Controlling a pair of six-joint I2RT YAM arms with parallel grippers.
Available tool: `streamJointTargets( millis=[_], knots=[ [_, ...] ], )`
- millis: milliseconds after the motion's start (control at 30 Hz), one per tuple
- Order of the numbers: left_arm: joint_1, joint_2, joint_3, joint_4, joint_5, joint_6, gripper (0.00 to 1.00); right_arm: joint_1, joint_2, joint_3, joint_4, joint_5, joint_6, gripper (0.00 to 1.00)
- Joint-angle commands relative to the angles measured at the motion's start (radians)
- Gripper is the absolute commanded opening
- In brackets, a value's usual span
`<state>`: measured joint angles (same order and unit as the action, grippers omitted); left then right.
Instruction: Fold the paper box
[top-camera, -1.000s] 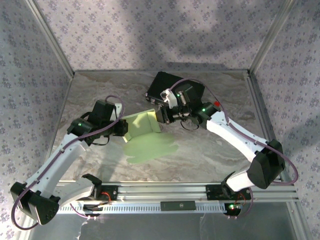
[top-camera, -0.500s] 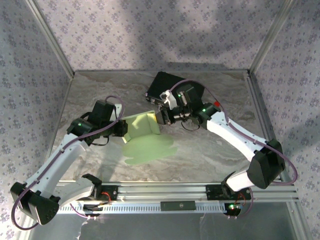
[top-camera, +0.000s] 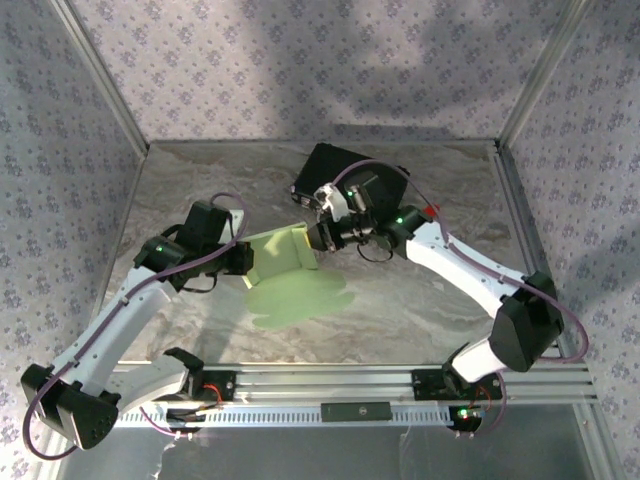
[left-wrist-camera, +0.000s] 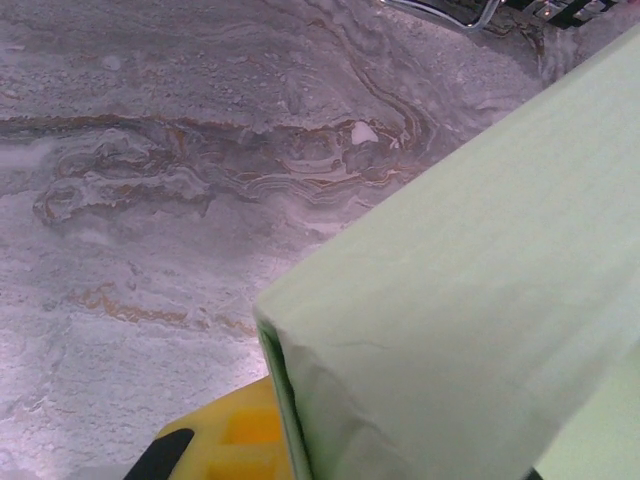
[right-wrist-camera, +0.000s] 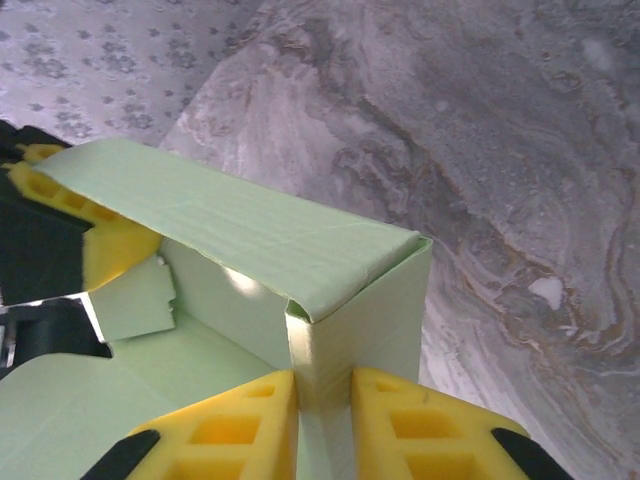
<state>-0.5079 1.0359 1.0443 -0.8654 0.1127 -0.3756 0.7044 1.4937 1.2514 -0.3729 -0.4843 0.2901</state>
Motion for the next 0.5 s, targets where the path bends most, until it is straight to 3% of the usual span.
streamJointTargets(
  millis=[0,300,467],
  knots=[
    [-0.013,-0.017,0.046,0.18,0.165,0.007,0.0,0.061,0.058,0.043,-0.084,0.091,-0.023,0.18],
    [-0.014,-0.027,0.046,0.172,0.157,0.01,0.0,0.123,0.098,0.107,-0.155,0.336,0.035,0.0],
    [-0.014,-0.026,0.042,0.178,0.157,0.007,0.0,0.187,0.115,0.142,-0.198,0.52,0.099,0.0]
  ],
)
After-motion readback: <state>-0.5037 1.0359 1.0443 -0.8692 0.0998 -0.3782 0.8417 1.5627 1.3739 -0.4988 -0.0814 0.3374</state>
